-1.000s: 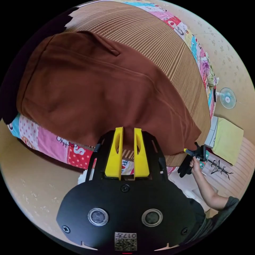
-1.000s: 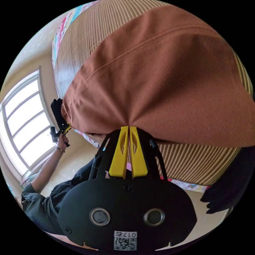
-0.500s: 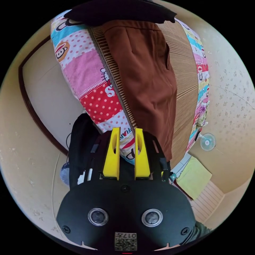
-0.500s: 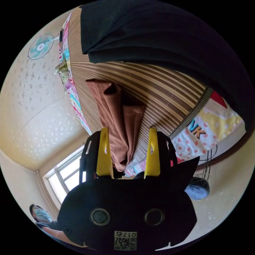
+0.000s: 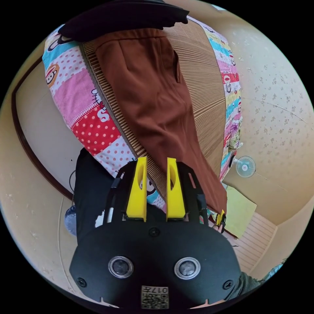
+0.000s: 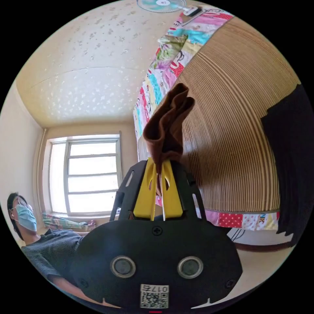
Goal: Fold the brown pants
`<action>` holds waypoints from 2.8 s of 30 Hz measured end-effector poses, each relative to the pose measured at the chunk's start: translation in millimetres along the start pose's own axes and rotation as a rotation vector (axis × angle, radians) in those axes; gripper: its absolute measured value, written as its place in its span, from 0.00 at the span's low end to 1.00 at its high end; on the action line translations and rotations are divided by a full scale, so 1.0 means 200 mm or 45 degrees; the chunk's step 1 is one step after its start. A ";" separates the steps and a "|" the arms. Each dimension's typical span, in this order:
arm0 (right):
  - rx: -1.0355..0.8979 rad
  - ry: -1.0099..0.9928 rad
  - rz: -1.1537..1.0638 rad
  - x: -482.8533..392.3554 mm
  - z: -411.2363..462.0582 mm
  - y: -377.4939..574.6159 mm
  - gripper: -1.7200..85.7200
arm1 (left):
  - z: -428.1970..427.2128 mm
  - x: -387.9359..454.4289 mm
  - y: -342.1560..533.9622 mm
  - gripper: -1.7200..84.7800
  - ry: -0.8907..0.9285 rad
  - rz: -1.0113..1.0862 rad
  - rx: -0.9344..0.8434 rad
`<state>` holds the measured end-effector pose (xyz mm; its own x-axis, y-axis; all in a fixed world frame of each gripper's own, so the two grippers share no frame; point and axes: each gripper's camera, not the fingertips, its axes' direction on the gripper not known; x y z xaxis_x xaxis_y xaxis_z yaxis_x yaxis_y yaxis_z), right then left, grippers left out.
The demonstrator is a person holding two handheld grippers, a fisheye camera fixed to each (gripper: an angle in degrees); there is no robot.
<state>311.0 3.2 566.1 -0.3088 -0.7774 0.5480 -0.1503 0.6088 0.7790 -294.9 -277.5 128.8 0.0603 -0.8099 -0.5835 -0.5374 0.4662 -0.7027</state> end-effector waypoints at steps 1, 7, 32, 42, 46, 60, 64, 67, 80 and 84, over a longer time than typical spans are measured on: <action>0.030 0.032 0.067 0.05 -0.09 0.03 0.07 | 0.00 0.01 -0.02 0.13 0.007 0.011 -0.006; 0.218 0.151 0.898 0.95 -0.35 0.39 0.05 | 0.00 -0.01 -0.10 0.14 -0.052 0.056 -0.081; 0.106 0.107 0.749 0.35 0.05 1.07 0.02 | -0.09 0.03 -0.95 0.03 -0.665 0.700 -0.349; 0.270 0.023 0.814 0.35 0.20 1.41 0.02 | -0.36 -0.49 -1.06 0.23 0.163 0.253 -0.112; 0.382 -0.142 0.826 0.41 0.29 1.52 0.02 | -0.28 -0.53 -1.16 0.19 0.312 0.140 -0.155; 0.259 -0.298 0.702 0.77 0.48 1.32 0.02 | -0.52 -0.60 -1.20 0.11 0.254 0.083 -0.177; -0.010 -0.101 0.616 0.84 0.67 1.14 0.02 | -0.63 -0.41 -1.17 0.11 0.404 0.406 -0.144; -0.230 0.065 0.502 0.87 0.92 0.97 0.02 | -0.69 -0.27 -1.11 0.11 0.469 0.587 -0.160; -0.777 -0.114 0.337 1.19 2.52 0.91 0.02 | -0.78 0.16 -0.85 0.10 0.547 1.204 -0.303; -1.107 -0.470 0.161 1.24 2.66 0.99 0.03 | -0.73 0.38 -0.73 0.10 0.518 1.413 -0.388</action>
<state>-294.5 15.3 693.0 -0.5746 -0.5244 0.6284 0.6095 0.2382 0.7561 -334.3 -457.9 245.9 -0.7952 -0.1030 -0.5975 -0.3082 0.9173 0.2520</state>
